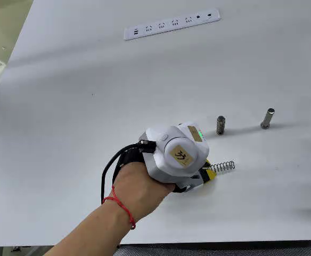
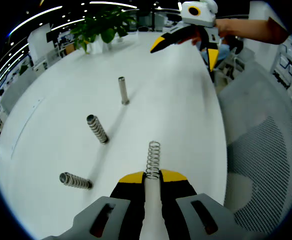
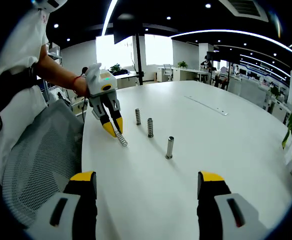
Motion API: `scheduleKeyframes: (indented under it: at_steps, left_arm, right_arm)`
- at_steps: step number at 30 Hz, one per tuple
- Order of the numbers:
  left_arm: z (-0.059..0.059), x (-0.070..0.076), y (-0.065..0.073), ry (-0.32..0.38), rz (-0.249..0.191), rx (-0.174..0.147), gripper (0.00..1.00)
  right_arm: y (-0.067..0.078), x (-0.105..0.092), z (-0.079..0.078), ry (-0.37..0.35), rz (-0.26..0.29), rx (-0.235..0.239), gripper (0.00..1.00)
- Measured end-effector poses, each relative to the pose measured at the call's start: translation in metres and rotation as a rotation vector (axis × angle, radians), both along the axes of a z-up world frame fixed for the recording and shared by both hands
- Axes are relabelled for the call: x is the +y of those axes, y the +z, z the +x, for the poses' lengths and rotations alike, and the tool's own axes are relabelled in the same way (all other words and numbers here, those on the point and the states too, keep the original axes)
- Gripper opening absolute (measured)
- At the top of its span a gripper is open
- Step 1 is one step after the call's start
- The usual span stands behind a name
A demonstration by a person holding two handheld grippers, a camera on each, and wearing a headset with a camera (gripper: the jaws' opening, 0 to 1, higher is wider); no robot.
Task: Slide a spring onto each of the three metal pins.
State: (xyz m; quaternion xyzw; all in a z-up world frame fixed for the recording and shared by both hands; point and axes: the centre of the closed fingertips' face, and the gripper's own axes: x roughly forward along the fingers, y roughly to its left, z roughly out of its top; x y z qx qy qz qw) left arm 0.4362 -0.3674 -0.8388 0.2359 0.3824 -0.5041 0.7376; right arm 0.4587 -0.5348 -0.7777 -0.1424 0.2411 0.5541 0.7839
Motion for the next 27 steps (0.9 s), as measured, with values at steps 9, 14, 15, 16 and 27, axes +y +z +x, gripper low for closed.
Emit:
scheduleKeyframes:
  at_steps: [9,14,15,16,27]
  left_arm:
    - [-0.001,-0.003,0.006,0.007,-0.037,0.002,0.1]
    - [-0.002,-0.005,0.015,0.016,-0.07,-0.001,0.1]
    - [-0.002,-0.005,0.017,0.019,-0.08,-0.003,0.1]
    - [-0.002,-0.005,0.019,0.021,-0.088,-0.005,0.1]
    - [0.0,-0.009,0.052,0.044,-0.192,-0.041,0.1]
  right_arm:
    - [0.0,-0.001,-0.002,0.003,-0.005,0.004,0.84]
    - [0.005,0.002,-0.002,0.003,-0.001,0.002,0.84]
    - [0.007,0.004,-0.002,0.004,0.001,0.002,0.84]
    - [0.009,0.005,-0.002,0.007,0.003,0.001,0.83]
    - [0.043,0.033,0.001,0.041,0.056,0.001,0.75]
